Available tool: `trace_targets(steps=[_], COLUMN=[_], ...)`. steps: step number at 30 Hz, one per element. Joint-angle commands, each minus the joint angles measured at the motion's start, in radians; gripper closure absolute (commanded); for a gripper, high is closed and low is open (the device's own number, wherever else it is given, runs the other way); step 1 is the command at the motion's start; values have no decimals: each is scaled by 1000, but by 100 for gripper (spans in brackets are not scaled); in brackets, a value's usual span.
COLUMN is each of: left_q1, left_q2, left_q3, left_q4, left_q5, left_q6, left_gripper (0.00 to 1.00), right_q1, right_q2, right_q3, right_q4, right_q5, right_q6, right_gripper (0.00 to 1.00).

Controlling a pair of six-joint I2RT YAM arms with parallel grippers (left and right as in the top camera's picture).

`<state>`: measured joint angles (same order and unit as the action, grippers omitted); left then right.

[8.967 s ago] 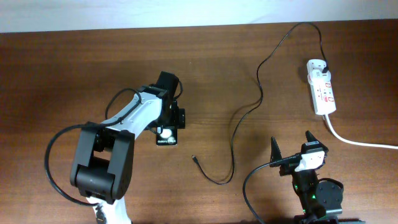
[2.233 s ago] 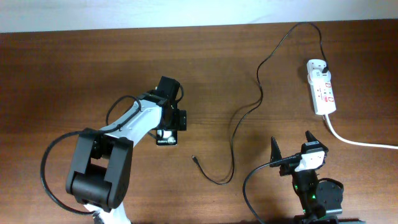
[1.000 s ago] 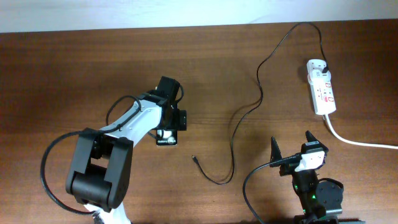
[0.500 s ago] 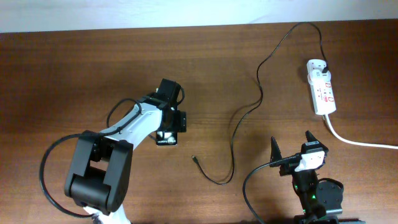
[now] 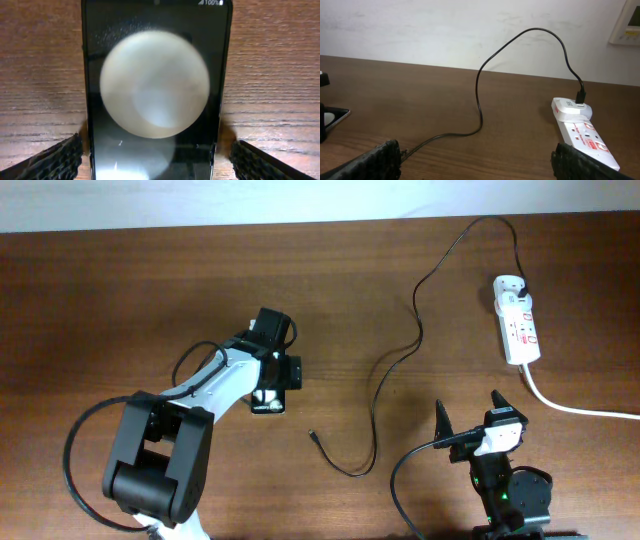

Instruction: Plug charger to phone and switch on socket

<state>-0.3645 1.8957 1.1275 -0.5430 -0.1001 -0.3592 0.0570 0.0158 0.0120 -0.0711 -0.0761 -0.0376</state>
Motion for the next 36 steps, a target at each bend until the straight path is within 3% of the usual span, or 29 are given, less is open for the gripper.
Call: trace_targets(steps=[1,26,36], left_q1=[-2,-2,-2], left_q2=[8,6,6], left_q3=[-35,-34,-34], left_q4=[-18,31,-95], left_q5=[26,36,70], left_q6=[-22,-21,-22], left_gripper=[4,1,0], right_q1=[8,8,8], right_q2=[-13,-13,-13], right_q3=[-6,-6,-6], right_q4=[-3,-3,-3], right_q5=[6,6,6], right_q6=[-4,-4,-4], right_gripper=[1,1,1])
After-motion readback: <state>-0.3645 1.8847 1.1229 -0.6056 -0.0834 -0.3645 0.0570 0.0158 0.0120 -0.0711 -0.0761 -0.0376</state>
